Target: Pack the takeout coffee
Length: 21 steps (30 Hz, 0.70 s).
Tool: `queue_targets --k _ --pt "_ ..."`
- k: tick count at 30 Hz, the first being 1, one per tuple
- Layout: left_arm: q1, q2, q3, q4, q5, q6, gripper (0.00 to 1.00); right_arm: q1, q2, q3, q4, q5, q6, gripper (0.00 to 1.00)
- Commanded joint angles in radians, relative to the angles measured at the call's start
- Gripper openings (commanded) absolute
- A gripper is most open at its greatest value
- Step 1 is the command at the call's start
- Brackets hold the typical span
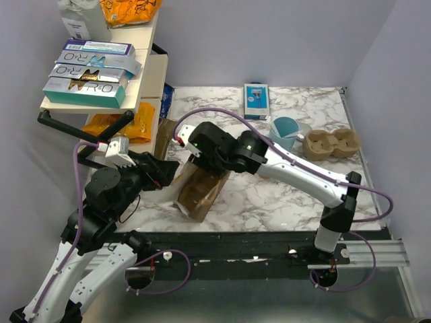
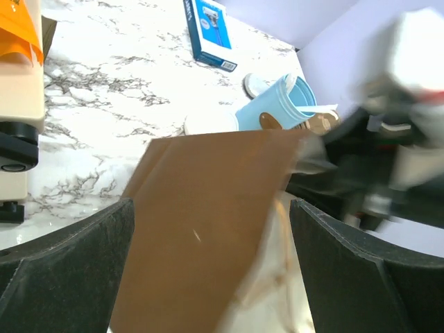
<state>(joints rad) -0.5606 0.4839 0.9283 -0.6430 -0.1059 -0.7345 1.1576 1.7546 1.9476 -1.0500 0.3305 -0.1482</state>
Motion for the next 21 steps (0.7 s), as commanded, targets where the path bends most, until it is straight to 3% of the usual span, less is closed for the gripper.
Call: queue_targets --k 1,3,11,14,21 --pt "-0.004 0.019 0.037 -0.050 -0.041 -0.017 0.99 -0.064 0.090 0.060 -0.136 -0.029 0.101 0.69" --pt "-0.004 0.030 0.040 -0.060 -0.044 -0.017 0.99 -0.081 0.100 0.126 -0.159 0.039 0.128 0.79" --pt "-0.004 0.048 0.038 -0.040 -0.015 0.007 0.99 -0.101 -0.044 0.117 0.004 0.131 0.186 0.98" --pt "-0.004 0.080 0.063 -0.099 -0.015 -0.015 0.99 -0.146 -0.116 0.047 0.015 0.118 0.257 1.00" --pt "-0.002 0.252 0.228 -0.411 0.012 -0.072 0.99 -0.208 -0.208 -0.145 0.044 -0.144 0.315 0.98"
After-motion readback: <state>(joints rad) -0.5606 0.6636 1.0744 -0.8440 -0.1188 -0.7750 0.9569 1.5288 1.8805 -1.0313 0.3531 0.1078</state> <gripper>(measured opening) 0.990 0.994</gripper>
